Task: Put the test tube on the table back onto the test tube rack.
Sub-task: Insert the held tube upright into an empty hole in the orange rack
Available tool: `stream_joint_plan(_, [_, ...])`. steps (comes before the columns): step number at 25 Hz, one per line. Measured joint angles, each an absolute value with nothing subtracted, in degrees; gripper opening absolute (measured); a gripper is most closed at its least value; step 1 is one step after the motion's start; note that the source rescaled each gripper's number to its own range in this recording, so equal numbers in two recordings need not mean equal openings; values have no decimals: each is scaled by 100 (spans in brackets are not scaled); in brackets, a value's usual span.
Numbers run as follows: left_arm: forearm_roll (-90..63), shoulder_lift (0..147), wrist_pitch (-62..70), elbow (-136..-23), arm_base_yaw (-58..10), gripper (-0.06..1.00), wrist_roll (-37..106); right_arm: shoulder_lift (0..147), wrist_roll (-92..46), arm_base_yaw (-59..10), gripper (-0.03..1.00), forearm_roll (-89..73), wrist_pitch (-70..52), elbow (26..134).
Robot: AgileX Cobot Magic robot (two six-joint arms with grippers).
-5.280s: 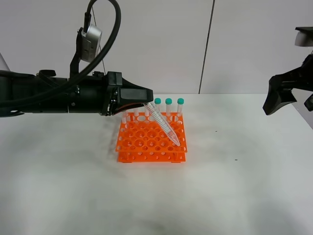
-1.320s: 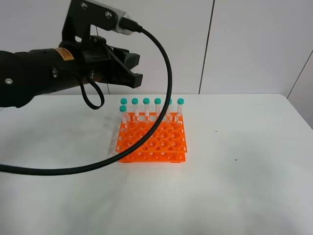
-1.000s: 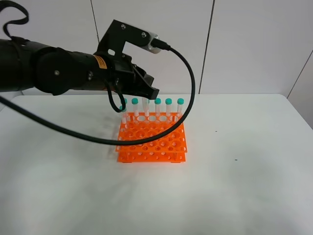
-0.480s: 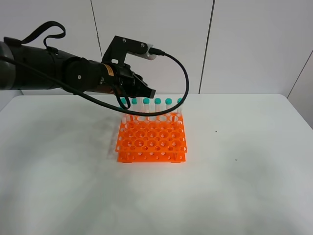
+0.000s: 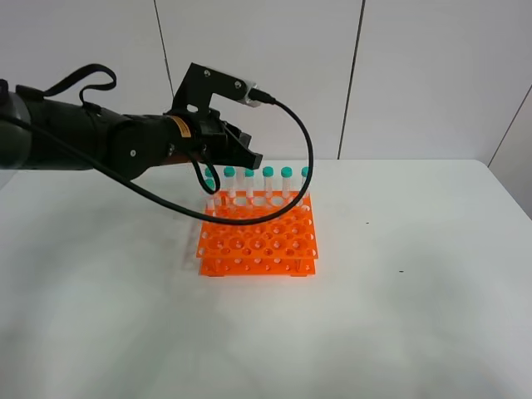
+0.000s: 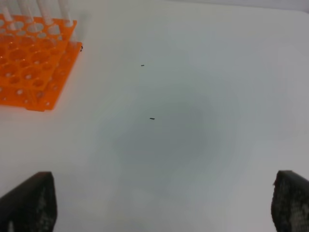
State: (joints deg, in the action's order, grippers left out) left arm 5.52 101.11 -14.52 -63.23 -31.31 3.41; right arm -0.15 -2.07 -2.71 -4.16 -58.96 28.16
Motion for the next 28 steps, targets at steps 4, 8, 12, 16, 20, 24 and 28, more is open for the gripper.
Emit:
stream_joint_plan(4, [552, 10111, -1722, -6050, -3131, 0, 298, -15, -207, -271, 98, -420, -5896, 2816])
stream_joint_plan(8, [552, 10111, -1465, -6039, -3131, 0, 298, -15, -207, -271, 98, -422, -5896, 2816])
stream_joint_plan(12, [552, 10199, -1406, -6063, -3044, 0, 298, -15, -207, -271, 98, -429, -5896, 2816])
stream_joint_plan(16, [546, 10419, -973, -6375, -2918, 0, 275, -15, -207, -271, 98, -434, -5896, 2816])
stream_joint_plan(20, [546, 10456, -860, -6565, -2912, 0, 275, -15, -207, -271, 98, -434, -5896, 2816])
stream_joint_plan(24, [546, 10564, -854, -6571, -2912, 0, 234, -15, -207, -271, 98, -434, -5896, 2816])
stream_joint_plan(28, [546, 10657, -951, -6571, -2912, 0, 86, -15, -207, -271, 98, -434, -5896, 2816])
